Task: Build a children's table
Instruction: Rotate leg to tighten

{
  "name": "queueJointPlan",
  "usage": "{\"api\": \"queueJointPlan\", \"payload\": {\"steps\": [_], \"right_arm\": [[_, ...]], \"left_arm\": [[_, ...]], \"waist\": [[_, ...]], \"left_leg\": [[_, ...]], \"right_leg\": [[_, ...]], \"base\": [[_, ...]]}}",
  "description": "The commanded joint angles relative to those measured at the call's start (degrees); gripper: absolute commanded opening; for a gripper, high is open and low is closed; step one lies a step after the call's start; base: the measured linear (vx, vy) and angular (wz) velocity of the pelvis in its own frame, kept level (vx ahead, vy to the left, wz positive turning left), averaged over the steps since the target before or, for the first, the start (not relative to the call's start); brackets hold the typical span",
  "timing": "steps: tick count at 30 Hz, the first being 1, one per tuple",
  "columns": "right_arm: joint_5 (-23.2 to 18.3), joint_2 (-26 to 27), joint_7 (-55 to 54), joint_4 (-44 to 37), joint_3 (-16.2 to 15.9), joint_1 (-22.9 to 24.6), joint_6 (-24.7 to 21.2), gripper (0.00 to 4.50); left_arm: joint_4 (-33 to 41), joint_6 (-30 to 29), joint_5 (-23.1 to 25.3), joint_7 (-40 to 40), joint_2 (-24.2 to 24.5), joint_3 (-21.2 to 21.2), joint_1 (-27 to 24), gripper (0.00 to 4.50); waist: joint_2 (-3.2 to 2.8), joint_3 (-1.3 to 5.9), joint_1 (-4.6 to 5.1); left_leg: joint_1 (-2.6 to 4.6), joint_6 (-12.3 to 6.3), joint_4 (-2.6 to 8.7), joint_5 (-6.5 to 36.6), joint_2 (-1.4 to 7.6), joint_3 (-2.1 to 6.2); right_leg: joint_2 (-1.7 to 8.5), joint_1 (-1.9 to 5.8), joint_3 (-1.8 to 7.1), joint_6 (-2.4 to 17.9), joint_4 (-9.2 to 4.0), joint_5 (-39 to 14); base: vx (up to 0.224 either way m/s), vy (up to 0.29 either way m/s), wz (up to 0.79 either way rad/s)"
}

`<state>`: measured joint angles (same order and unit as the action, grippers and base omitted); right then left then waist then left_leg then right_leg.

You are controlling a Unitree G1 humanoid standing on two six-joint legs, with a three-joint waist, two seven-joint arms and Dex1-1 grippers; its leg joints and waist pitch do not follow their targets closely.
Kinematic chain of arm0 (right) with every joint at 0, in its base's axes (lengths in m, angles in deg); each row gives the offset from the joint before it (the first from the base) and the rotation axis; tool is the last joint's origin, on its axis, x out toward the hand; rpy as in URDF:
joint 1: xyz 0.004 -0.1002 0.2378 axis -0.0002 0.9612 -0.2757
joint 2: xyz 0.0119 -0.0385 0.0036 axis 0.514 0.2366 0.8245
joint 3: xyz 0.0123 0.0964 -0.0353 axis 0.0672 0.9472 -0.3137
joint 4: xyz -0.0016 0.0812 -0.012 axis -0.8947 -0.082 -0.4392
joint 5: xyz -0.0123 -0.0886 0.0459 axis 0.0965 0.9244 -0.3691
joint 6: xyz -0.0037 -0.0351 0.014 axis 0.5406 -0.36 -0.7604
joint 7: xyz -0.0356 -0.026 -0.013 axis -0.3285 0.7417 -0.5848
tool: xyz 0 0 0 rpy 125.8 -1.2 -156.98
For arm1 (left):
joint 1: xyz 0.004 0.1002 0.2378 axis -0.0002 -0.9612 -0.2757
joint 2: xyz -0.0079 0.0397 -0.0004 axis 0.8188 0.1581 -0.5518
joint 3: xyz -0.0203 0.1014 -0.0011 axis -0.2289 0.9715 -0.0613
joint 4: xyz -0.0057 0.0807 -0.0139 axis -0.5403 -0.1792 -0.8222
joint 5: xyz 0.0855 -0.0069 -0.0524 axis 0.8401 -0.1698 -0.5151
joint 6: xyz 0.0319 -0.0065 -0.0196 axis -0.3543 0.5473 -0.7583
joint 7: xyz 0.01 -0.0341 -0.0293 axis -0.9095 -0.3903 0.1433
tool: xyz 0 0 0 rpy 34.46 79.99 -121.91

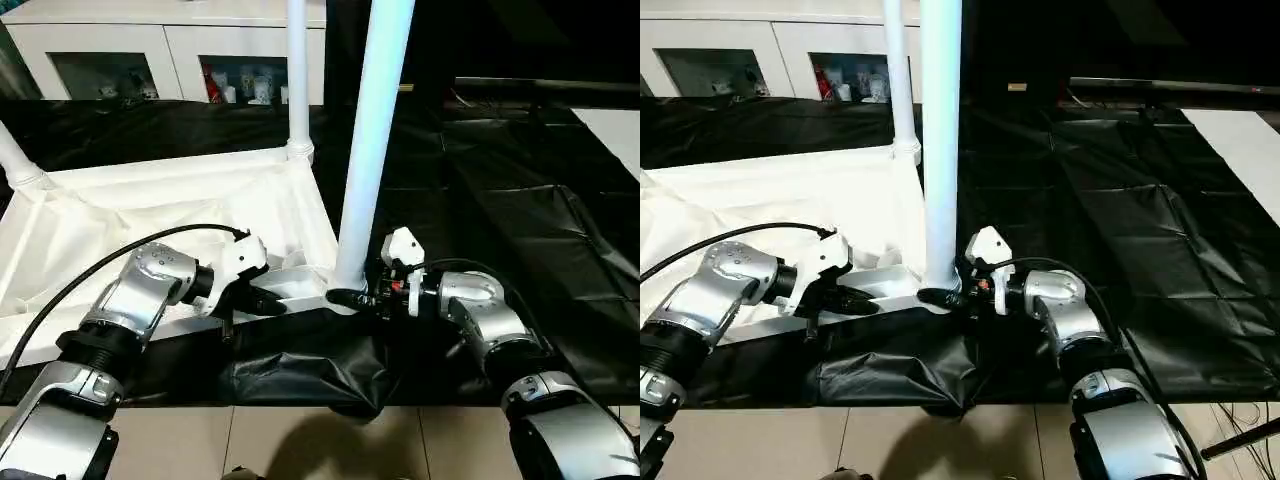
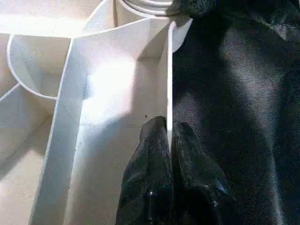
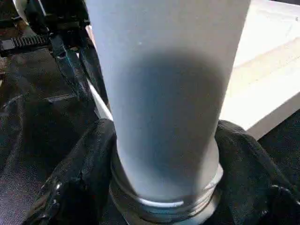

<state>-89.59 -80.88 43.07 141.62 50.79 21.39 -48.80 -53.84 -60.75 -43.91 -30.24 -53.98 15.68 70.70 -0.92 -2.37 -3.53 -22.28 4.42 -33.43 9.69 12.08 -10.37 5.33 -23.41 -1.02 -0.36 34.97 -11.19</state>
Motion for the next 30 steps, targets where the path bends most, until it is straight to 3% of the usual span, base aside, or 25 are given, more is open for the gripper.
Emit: {"api": "queueJointPlan", "payload": {"steps": [1,10,15,16,17,18,20,25,28,30], "right_arm": [[0.0,0.2,1.4,-0.6,0.0,0.5,-0.3,2.79],[0.7,1.6,-2.7,1.0,0.1,0.8,-0.4,2.72],[2.0,5.0,-23.7,6.5,3.9,-0.5,1.4,2.72],[1.4,6.2,-29.1,7.2,5.5,-0.8,1.4,2.71],[1.4,6.2,-29.1,7.2,5.5,-0.8,1.4,2.71],[-0.1,8.4,-38.9,8.6,8.3,-1.4,1.0,2.7],[-1.3,10.2,-45.8,9.5,10.5,-1.7,0.6,2.7],[0.4,12.7,-54.0,10.4,10.4,-2.5,1.8,2.7],[-0.2,12.8,-45.0,9.2,9.9,-2.6,5.1,2.7],[-0.1,12.5,-43.3,8.8,9.8,-2.7,6.3,3.25]], "left_arm": [[1.4,-0.4,-0.2,-1.0,0.1,0.7,-0.5,0.0],[0.1,-0.9,0.5,4.0,-1.3,-0.5,-0.4,0.0],[-5.6,-1.3,2.1,16.3,-6.7,-2.7,3.0,0.0],[-6.9,-1.6,2.4,19.4,-8.2,-3.1,3.9,0.0],[-6.9,-1.6,2.4,19.4,-8.2,-3.1,3.9,0.0],[-9.4,-2.0,2.6,24.5,-11.2,-3.8,5.5,0.0],[-11.3,-2.1,2.5,29.4,-13.6,-4.8,6.6,0.0],[-13.5,-0.5,3.0,34.2,-16.4,-5.1,7.6,0.0],[-12.6,-0.6,3.4,30.6,-16.1,-4.0,6.7,0.0],[-12.6,-0.2,3.6,29.7,-15.6,-3.8,6.5,0.0]], "waist": [[-0.37,3.62,0.17],[-0.21,3.56,0.14],[-0.36,3.13,0.6],[-0.36,3.15,0.81],[-0.31,3.12,0.91],[-0.36,3.17,0.96],[-0.56,3.25,1.07],[-0.31,3.52,0.89],[-0.38,3.59,0.83],[-0.36,3.66,0.81]], "left_leg": [[1.34,-2.96,3.85,11.8,0.72,-0.53],[1.33,-3.06,3.84,11.7,0.7,-0.54],[1.95,0.45,4.41,17.1,0.5,-0.3],[1.81,0.86,4.49,17.7,0.42,-0.21],[1.76,1.01,4.54,17.8,0.41,-0.25],[1.8,1.19,4.58,18.2,0.39,-0.16],[1.95,1.71,4.5,17.9,0.31,-0.19],[1.34,-0.09,4.22,14.6,0.04,-0.3],[1.11,-1.78,4.05,13.3,0.05,-0.36],[1.03,-2.31,3.99,12.9,0.06,-0.34]], "right_leg": [[1.32,2.67,0.52,16.3,-3.01,-1.6],[1.37,2.58,0.56,16.3,-3.02,-2.1],[1.54,2.05,0.92,13.9,-4.13,-11.7],[1.55,2.11,0.99,13.1,-4.24,-13.1],[1.55,2.01,1.05,12.8,-4.36,-13.5],[1.5,1.99,1.01,12.4,-4.44,-13.8],[1.37,1.75,1.07,12.0,-4.41,-13.0],[1.31,2.3,0.9,11.7,-4.29,-8.9],[1.34,2.55,0.81,12.3,-4.13,-6.3],[1.31,2.73,0.76,12.5,-4.02,-5.5]], "base": [[0.0,0.0,0.0],[0.0,0.0,0.0],[0.0,0.0,0.0],[0.0,0.0,0.0],[0.0,0.0,0.0],[0.0,0.0,0.0],[0.0,0.0,0.0],[0.0,0.0,0.0],[0.0,0.0,0.0],[0.0,0.0,0.0]]}}
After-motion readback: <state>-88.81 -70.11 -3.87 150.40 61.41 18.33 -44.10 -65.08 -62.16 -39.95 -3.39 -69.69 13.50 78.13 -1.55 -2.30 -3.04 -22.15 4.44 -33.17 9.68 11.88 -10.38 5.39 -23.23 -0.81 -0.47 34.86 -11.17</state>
